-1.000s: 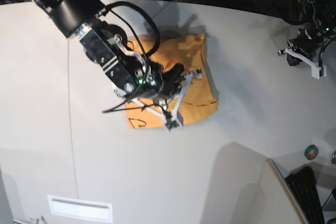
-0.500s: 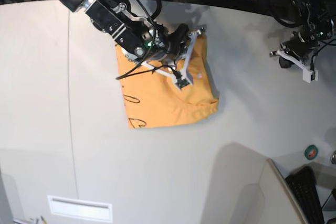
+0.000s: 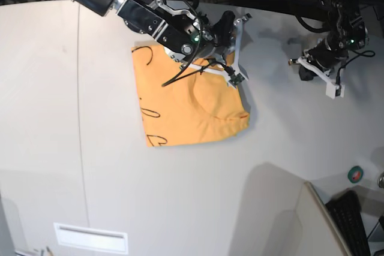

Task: Layout the t-shirt on the table in an organized manner, then fold the t-shirt properly

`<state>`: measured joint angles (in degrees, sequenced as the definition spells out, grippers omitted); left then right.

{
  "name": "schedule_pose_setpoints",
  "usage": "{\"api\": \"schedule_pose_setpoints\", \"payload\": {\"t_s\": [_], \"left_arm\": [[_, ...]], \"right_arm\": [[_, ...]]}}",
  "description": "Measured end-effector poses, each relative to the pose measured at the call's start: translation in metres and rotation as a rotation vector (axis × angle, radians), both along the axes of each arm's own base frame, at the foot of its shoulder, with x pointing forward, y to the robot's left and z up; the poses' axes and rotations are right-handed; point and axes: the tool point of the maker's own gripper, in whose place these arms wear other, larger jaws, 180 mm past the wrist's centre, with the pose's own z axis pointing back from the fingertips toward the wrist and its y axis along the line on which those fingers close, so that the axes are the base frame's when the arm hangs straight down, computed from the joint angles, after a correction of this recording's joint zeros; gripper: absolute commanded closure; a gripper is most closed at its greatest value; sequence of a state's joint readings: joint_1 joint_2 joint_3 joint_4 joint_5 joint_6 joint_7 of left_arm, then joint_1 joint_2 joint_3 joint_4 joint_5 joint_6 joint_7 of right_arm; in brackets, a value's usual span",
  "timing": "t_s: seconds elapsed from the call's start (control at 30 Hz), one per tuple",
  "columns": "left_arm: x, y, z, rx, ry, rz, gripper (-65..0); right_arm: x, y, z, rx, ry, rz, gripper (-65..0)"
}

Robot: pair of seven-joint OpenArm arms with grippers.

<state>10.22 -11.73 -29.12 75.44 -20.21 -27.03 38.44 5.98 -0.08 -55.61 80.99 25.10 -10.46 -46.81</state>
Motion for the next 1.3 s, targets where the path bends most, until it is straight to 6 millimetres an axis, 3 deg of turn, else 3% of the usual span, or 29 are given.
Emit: {"api": "schedule_pose_setpoints", "payload": {"t_s": [0.1, 0.2, 0.23, 0.4, 0.43, 0.47, 0.6, 0.77, 0.9, 0.97, 1.1, 1.13, 1.3], "left_arm": [[0.017, -0.024, 0.017, -0.012, -0.069, -0.041, 0.0], [0.021, -0.048, 0.03, -0.039, -0.092, -0.063, 0.0], [0.019, -0.055, 0.033, -0.06, -0.09, -0.066, -5.3], [0.021, -0.083, 0.053, -0.272, -0.157, -0.051, -56.8], [0.02, -0.093, 0.053, -0.309, -0.154, -0.07, -64.8], [0.019, -0.104, 0.051, -0.344, -0.148, -0.089, -65.0], [0.022, -0.139, 0.035, -0.429, -0.113, -0.144, -65.0], [0.028, -0.163, 0.005, -0.477, -0.062, -0.146, -65.0], [0.04, -0.174, -0.005, -0.536, -0.07, -0.129, -64.8], [0.046, -0.174, -0.009, -0.525, -0.052, -0.139, -48.2], [0.042, -0.174, -0.018, -0.482, 0.005, -0.194, -4.4], [0.041, -0.173, -0.018, -0.471, 0.01, -0.213, 0.0], [0.049, -0.17, -0.021, -0.332, 0.121, -0.448, 0.0]], "right_arm": [[0.022, -0.009, 0.027, 0.057, -0.054, -0.046, 0.0], [0.053, -0.044, 0.053, 0.079, -0.117, -0.157, 0.0], [0.061, -0.06, 0.059, 0.08, -0.12, -0.206, 0.0], [0.087, -0.125, 0.063, 0.032, -0.13, -0.371, 0.0], [0.093, -0.138, 0.064, 0.016, -0.145, -0.391, 0.0], [0.095, -0.148, 0.063, 0.001, -0.153, -0.406, 0.0], [0.091, -0.161, 0.056, -0.03, -0.144, -0.414, 0.0], [0.088, -0.158, 0.055, -0.021, -0.133, -0.412, 0.0], [0.083, -0.168, 0.05, -0.048, -0.124, -0.409, 0.0], [0.084, -0.172, 0.049, -0.059, -0.132, -0.409, 0.0], [0.084, -0.181, 0.047, -0.079, -0.135, -0.41, 0.0], [0.085, -0.184, 0.048, -0.075, -0.132, -0.424, 0.0], [0.096, -0.226, 0.048, -0.101, -0.141, -0.559, 0.0]]}}
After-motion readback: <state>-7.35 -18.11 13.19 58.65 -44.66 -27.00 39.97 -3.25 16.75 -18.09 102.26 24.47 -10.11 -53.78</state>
